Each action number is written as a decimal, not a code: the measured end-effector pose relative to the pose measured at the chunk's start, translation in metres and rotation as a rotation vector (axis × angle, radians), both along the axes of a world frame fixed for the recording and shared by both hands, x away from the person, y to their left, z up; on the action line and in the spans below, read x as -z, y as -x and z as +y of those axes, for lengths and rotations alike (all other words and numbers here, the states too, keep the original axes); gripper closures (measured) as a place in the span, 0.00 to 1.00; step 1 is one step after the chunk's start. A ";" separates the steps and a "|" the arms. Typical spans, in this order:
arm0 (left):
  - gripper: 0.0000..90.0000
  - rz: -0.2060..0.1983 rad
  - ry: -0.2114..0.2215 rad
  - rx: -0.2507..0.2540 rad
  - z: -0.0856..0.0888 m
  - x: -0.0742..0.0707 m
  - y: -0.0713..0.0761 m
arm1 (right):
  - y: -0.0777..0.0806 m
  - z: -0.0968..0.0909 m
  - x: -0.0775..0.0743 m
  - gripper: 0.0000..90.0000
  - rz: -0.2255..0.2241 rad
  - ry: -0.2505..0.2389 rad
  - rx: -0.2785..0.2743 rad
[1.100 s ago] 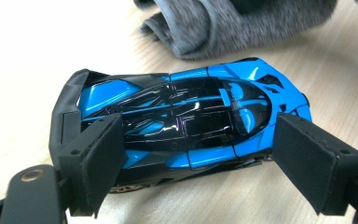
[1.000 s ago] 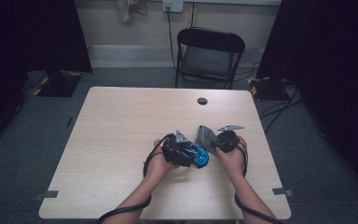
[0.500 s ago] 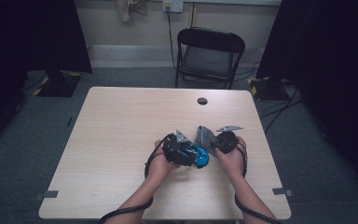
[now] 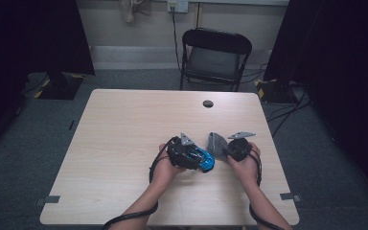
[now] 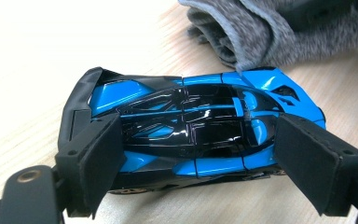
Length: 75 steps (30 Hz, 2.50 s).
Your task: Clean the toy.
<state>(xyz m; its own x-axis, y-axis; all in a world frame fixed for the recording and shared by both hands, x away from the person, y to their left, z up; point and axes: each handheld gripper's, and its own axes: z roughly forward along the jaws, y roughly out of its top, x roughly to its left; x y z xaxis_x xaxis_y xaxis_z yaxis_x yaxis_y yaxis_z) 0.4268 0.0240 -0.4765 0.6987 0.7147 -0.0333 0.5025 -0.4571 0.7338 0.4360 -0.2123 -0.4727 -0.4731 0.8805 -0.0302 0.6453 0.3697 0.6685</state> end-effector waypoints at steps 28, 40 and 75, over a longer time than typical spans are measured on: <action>0.25 -0.019 -0.033 -0.007 0.000 0.000 0.001 | -0.005 0.029 0.002 0.91 0.020 -0.040 -0.030; 0.24 -0.017 -0.030 -0.006 0.000 0.000 0.001 | -0.020 0.051 0.001 0.91 0.020 -0.033 -0.036; 0.24 -0.019 -0.021 0.003 0.003 0.000 0.001 | -0.058 0.093 -0.001 0.90 0.019 -0.108 -0.032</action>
<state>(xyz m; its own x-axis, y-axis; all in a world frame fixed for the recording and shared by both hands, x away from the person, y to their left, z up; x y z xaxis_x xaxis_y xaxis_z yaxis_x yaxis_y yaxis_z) 0.4254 0.0266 -0.4767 0.7015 0.7126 -0.0055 0.4872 -0.4739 0.7335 0.4943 -0.1190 -0.4715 -0.5004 0.8627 0.0732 0.6473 0.3167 0.6933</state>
